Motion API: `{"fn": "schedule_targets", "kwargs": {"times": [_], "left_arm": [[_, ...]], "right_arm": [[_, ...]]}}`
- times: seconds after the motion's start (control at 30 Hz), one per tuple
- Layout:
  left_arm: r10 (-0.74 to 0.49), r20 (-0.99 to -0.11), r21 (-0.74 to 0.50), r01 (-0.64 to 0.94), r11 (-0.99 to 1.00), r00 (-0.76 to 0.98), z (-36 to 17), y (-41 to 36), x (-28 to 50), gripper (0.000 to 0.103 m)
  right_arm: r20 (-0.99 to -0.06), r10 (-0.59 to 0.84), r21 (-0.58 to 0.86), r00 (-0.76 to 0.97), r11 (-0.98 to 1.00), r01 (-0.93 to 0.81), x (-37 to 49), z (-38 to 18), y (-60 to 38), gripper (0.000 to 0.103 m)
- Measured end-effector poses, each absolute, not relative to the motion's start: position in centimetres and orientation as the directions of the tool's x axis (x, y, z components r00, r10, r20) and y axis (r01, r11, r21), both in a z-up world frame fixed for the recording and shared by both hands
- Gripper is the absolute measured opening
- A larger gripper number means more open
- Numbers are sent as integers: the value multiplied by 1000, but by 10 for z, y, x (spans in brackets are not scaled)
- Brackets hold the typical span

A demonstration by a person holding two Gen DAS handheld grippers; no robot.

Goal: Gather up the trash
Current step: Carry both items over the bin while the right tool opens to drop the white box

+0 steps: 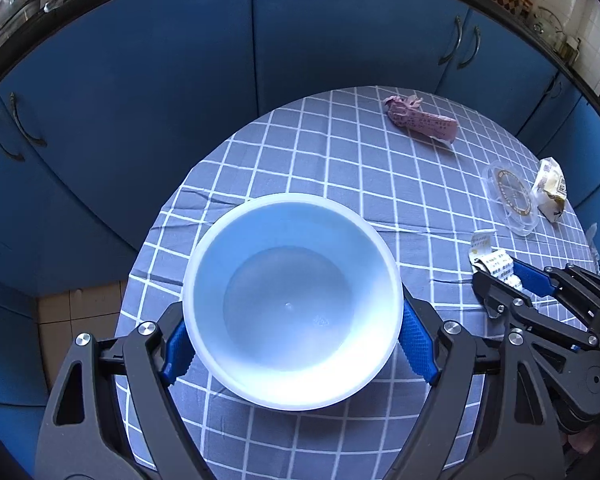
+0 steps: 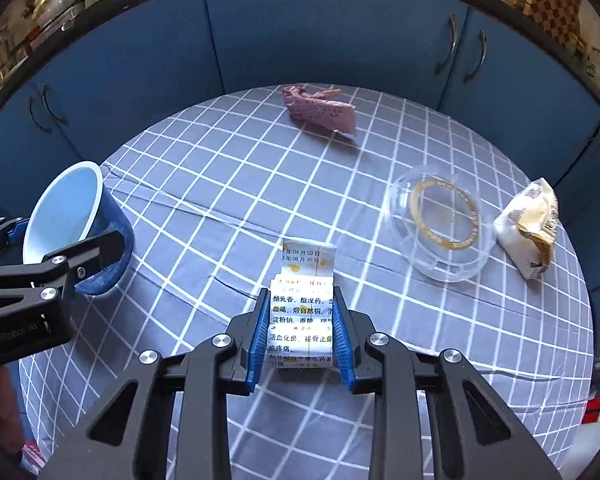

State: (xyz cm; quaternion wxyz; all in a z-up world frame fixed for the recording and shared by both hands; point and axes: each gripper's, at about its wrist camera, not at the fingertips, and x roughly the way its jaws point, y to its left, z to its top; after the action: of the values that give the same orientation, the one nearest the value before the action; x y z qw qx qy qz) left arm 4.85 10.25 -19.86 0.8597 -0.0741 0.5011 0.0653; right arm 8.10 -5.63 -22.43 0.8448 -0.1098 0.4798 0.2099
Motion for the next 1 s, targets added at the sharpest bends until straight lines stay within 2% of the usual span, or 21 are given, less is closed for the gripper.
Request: {"fn": "schedule_targets", "kwargs": {"times": [0.33,1.0], "left_arm": [[-12,-845,-64,-78,995,535,-165,48,64,82],[-189,-807,-31,281,959,559,-106,-158,95,82]], "right_arm": [[-836,201,-5,510,927,-374,79,-185,-118,29],[-801,56,-33,595,990,-138,91,-125,-304,29]]}}
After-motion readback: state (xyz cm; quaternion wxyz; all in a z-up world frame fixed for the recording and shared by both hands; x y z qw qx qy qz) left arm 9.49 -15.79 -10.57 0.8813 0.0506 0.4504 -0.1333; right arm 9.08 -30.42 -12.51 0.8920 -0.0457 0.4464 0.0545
